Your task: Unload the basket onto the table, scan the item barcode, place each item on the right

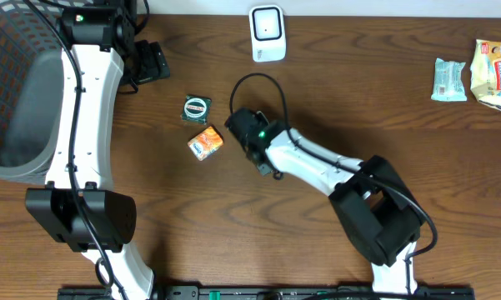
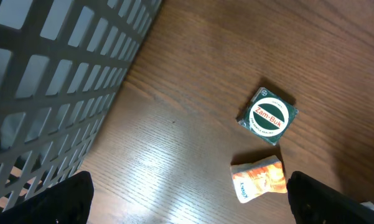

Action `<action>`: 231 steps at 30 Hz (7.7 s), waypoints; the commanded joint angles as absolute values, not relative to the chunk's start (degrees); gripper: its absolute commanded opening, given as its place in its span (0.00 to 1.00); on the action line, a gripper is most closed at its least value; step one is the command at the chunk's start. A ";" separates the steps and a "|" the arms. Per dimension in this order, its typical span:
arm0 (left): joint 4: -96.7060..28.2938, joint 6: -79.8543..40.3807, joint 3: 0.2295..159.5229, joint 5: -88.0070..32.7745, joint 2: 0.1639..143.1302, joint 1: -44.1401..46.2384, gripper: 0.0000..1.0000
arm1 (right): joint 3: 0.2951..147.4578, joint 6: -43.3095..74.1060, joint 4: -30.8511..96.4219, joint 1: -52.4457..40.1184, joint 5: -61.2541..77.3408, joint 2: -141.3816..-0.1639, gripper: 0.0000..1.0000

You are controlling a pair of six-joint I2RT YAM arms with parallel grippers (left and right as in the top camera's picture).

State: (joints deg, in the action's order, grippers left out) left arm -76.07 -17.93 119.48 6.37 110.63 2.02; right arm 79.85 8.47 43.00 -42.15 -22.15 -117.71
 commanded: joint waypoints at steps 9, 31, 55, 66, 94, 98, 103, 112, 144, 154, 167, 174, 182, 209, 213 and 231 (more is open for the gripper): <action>-76.25 -17.45 119.15 7.05 111.22 1.93 0.98 | 92.53 -1.45 49.17 -21.04 40.62 -118.21 0.13; -76.25 -17.43 119.15 7.05 111.22 1.93 0.97 | 77.80 0.84 48.18 -0.75 35.92 -122.26 0.40; -76.25 -17.45 119.15 7.05 111.22 1.93 0.98 | 87.94 3.20 57.49 -14.11 25.17 -122.28 0.49; -76.25 -17.45 119.15 7.05 111.22 1.93 0.98 | 83.61 5.80 53.95 -15.64 20.99 -122.28 0.36; -76.25 -17.45 119.15 7.05 111.22 1.93 0.97 | 93.17 -27.18 60.49 -4.97 79.00 -122.23 0.01; -76.25 -17.45 119.15 7.05 111.22 1.93 0.98 | 93.43 -29.87 58.19 -3.14 83.18 -122.23 0.01; -76.25 -17.43 119.15 7.05 111.22 1.93 0.98 | 94.85 -29.93 57.39 -1.34 86.85 -122.23 0.01; -76.25 -17.45 119.15 7.05 111.22 1.93 0.98 | 96.92 -30.48 58.37 -2.81 88.92 -120.55 0.01; -76.25 -17.45 119.15 7.05 111.22 1.93 0.98 | 96.90 -30.48 60.90 -8.91 83.07 -113.89 0.01; -76.25 -17.45 119.15 7.05 111.22 1.93 0.97 | 96.90 -24.49 59.51 -10.87 65.71 -113.91 0.01; -76.25 -17.43 119.15 7.07 111.22 1.93 0.98 | 97.43 -3.40 38.96 -19.70 -2.68 -114.48 0.01; -76.25 -17.43 119.15 7.05 111.22 1.93 0.97 | 98.08 -7.18 22.46 -19.57 -7.57 -114.52 0.01; -76.25 -17.43 119.15 7.05 111.22 1.93 0.98 | 113.43 -12.95 26.70 -19.51 -6.94 -123.35 0.01; -76.25 -17.45 119.15 7.05 111.22 1.93 0.98 | 126.98 -63.57 16.64 -24.77 -16.80 -141.05 0.01; -76.25 -17.45 119.15 7.05 111.22 1.93 0.98 | 126.96 -63.57 16.69 -25.30 -16.75 -141.05 0.01; -76.25 -17.43 119.15 7.05 111.22 1.93 0.97 | 126.98 -51.46 16.16 -21.74 -21.65 -138.52 0.01</action>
